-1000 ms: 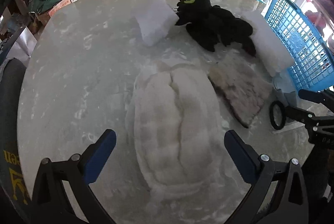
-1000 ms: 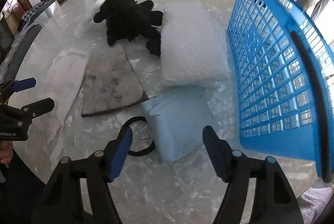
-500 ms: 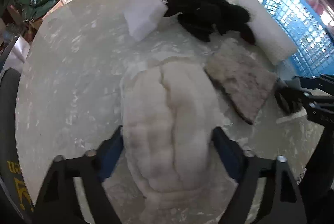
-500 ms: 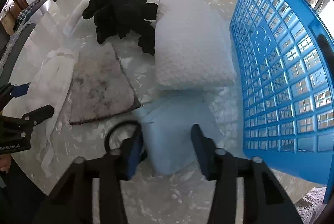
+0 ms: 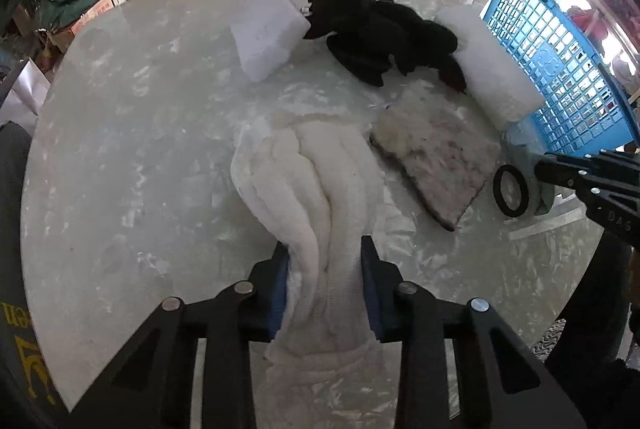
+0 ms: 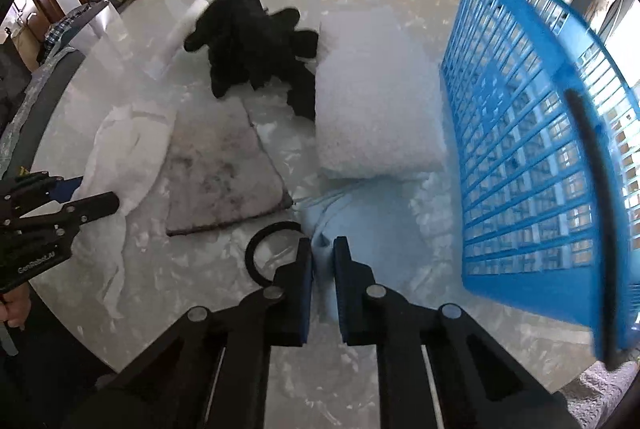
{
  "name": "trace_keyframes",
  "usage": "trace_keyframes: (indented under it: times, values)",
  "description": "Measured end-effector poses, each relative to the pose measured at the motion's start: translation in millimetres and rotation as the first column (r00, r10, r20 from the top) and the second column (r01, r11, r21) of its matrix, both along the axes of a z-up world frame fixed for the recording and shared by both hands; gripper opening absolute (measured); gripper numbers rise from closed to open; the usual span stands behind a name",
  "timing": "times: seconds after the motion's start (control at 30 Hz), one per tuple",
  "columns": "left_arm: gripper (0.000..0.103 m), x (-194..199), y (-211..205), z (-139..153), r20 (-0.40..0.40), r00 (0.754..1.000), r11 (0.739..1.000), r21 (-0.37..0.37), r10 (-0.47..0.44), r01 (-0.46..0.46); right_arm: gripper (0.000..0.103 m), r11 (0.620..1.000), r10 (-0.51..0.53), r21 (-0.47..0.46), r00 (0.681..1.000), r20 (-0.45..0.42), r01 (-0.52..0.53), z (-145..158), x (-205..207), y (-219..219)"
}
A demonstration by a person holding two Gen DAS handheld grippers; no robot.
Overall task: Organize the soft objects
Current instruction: 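Grasp the light-blue cloth with the right tool while the left tool grasps the white towel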
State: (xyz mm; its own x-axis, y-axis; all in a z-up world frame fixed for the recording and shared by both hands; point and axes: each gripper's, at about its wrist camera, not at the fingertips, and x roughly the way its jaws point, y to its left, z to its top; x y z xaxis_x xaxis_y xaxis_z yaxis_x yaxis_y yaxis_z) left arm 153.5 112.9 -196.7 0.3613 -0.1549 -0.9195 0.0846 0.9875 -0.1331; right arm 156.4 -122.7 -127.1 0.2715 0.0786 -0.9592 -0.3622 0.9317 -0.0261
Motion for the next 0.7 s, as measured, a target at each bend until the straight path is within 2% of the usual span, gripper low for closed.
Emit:
trace_keyframes:
  times: [0.13, 0.33, 0.5, 0.7]
  values:
    - [0.03, -6.1, -0.1, 8.1, 0.029, 1.0, 1.0, -0.006, -0.004, 0.004, 0.007, 1.0, 0.026, -0.003, 0.999, 0.024, -0.026, 18.2, -7.6, -1.4]
    - [0.03, -15.5, 4.4, 14.9, 0.033, 0.999, 1.0, -0.008, 0.013, -0.013, 0.003, 1.0, 0.013, 0.014, 1.0, 0.011, -0.013, 12.1, -5.9, -5.6]
    - [0.03, -25.7, 12.0, 21.6, 0.027, 0.999, 1.0, -0.001, 0.018, -0.018, 0.003, 0.999, 0.035, 0.016, 0.998, 0.044, -0.036, 33.8, -19.8, -2.7]
    - [0.03, -26.2, 9.9, 23.8, 0.036, 0.999, 1.0, -0.008, 0.006, -0.005, 0.004, 0.999, 0.033, 0.007, 0.999, -0.003, -0.033, 17.0, -17.2, 1.5]
